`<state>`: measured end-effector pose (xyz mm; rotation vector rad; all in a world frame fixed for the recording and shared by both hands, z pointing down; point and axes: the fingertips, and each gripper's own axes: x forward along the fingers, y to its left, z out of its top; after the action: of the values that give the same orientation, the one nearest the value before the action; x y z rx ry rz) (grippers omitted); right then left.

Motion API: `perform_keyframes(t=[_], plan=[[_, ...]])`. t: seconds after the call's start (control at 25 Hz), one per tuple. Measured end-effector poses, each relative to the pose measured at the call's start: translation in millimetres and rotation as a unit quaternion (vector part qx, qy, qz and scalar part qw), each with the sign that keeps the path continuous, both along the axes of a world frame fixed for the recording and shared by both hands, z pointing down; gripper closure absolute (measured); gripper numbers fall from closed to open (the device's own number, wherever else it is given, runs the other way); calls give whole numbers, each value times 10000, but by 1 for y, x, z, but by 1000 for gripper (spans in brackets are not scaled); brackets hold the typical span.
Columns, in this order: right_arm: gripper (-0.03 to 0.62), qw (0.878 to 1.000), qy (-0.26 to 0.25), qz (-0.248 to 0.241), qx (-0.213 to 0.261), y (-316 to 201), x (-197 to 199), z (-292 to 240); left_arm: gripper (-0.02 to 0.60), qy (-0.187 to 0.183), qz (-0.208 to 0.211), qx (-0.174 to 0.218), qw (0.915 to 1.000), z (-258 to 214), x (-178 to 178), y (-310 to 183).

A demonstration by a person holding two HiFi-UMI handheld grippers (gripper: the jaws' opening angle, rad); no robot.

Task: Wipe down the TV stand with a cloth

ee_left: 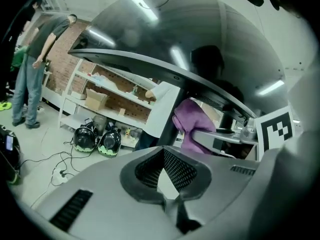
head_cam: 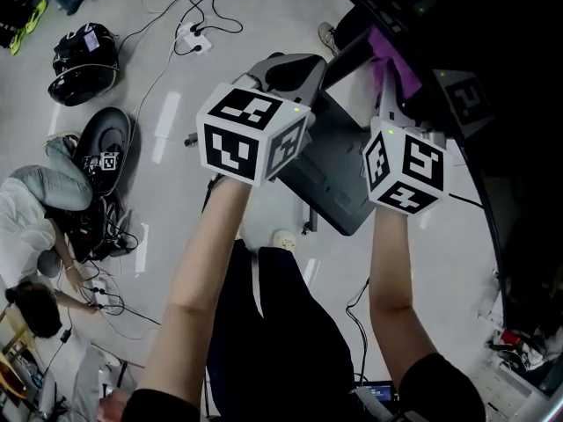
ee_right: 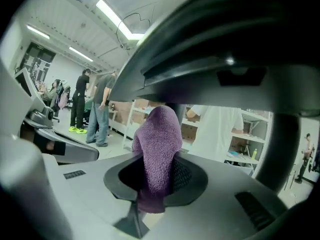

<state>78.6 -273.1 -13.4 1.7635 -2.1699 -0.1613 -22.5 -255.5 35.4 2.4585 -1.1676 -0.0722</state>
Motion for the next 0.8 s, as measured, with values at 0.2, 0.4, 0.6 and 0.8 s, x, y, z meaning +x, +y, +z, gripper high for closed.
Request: perform_keyframes(t=[0.2, 0.4, 0.6, 0.8], plan=[[505, 9998, 127, -11, -156, -7, -4, 19, 576, 14, -24, -155, 9999, 15, -1, -1], [504, 9990, 277, 0, -356, -13, 1, 47, 577, 55, 65, -369, 9993, 39, 1, 1], [505, 9974, 325, -43, -636, -18, 3, 77, 577, 78, 68, -550, 9984, 60, 0, 1], [504, 9954, 427, -41, -859, -25, 5, 112, 577, 198, 83, -667, 9975, 77, -3, 4]])
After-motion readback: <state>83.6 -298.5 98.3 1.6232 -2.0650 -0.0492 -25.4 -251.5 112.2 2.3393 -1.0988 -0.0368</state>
